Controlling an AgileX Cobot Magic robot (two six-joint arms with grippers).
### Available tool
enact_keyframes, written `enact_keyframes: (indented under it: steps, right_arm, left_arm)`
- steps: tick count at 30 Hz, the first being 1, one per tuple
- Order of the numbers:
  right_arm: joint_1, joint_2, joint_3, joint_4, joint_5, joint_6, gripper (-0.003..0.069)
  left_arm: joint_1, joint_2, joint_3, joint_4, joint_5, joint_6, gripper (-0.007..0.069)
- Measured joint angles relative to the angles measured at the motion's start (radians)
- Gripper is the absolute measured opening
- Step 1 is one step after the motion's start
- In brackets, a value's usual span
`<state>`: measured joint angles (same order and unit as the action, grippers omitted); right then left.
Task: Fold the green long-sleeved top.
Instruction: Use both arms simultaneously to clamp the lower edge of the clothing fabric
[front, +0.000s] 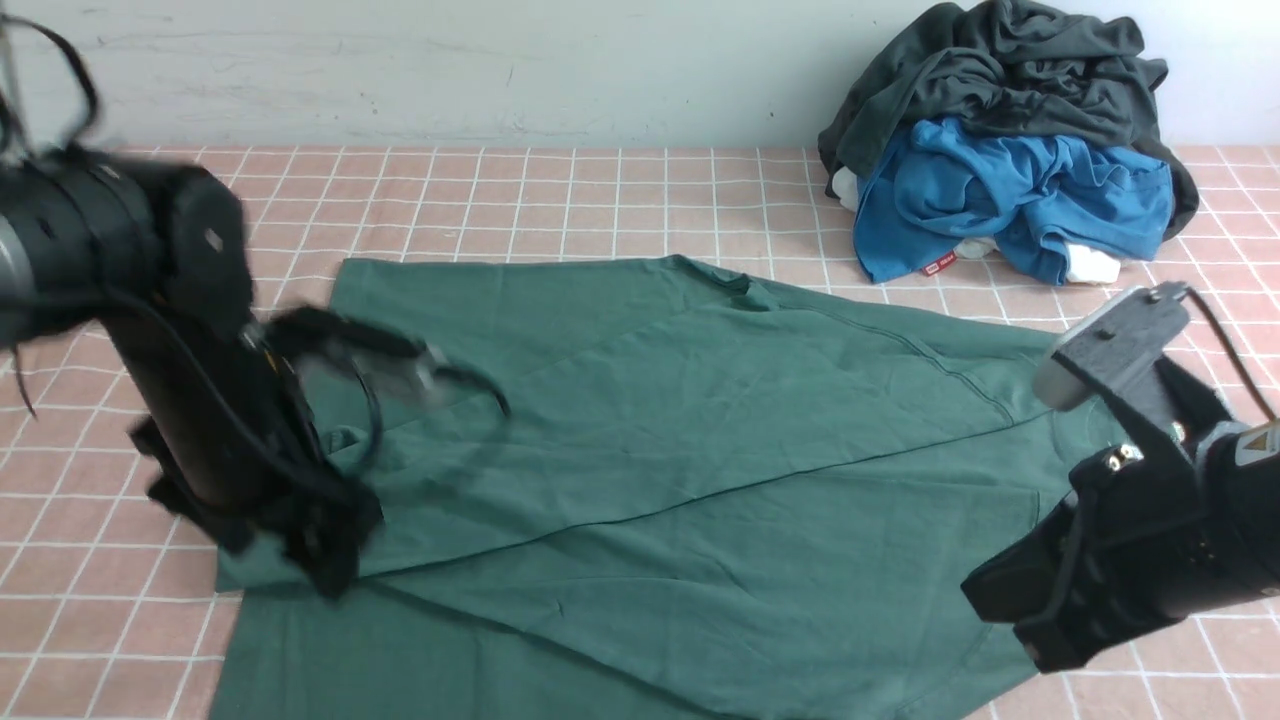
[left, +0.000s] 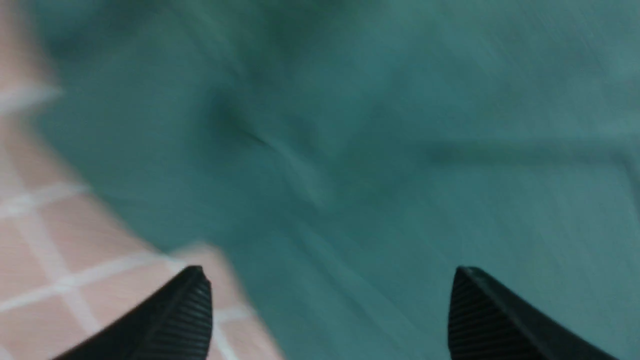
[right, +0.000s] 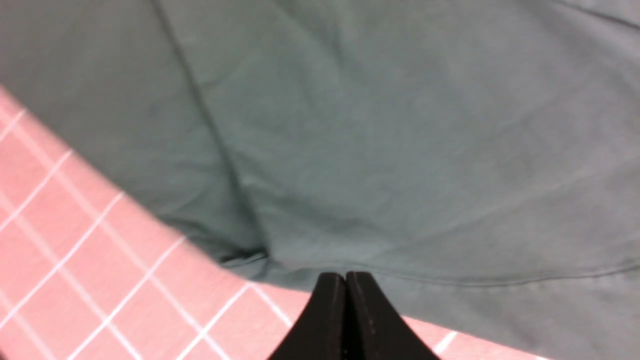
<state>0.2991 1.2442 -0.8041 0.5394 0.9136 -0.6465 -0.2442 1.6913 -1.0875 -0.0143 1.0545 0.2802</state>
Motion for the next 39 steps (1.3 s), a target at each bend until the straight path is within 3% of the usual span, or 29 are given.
enact_keyframes:
  steps: [4,5,7,13,15,19,24,27,34,39]
  right_arm:
    - [0.000,0.000,0.000,0.052,0.029,-0.105,-0.0010]
    - [0.000,0.000,0.000,0.053,0.030,-0.108,-0.0010]
    - [0.000,0.000,0.000,0.070,0.035,-0.139,-0.0010]
    - [0.000,0.000,0.000,0.088,0.034,-0.156,-0.0010]
    - [0.000,0.000,0.000,0.088,0.032,-0.156,-0.0010]
    - [0.000,0.000,0.000,0.088,0.026,-0.157,-0.0010]
    - [0.000,0.000,0.000,0.088,0.026,-0.160,-0.0010]
    - [0.000,0.000,0.000,0.088,0.026,-0.165,-0.0010]
    - [0.000,-0.004,0.000,0.091,0.017,-0.266,-0.0010]
    - [0.000,-0.010,0.000,0.052,-0.046,-0.385,-0.0010]
  left_arm:
    - [-0.163,-0.082,0.211,0.014,-0.034,0.262,0.0589]
    - [-0.168,-0.086,0.220,0.014,-0.037,0.262,0.0589]
    - [-0.213,-0.120,0.326,0.026,-0.082,0.379,0.0567]
    - [-0.228,-0.178,0.491,0.071,-0.242,0.479,0.0493]
    - [-0.230,-0.185,0.500,0.084,-0.260,0.479,0.0469]
    - [-0.231,-0.201,0.508,0.106,-0.288,0.469,0.0335]
    - [-0.231,-0.290,0.522,0.118,-0.344,0.461,0.0096]
    - [-0.231,-0.372,0.523,0.118,-0.342,0.460,0.0020]
    - [-0.231,-0.503,0.524,0.117,-0.318,0.393,0.0006]
    - [-0.231,-0.522,0.528,0.088,-0.296,0.135,0.0006]
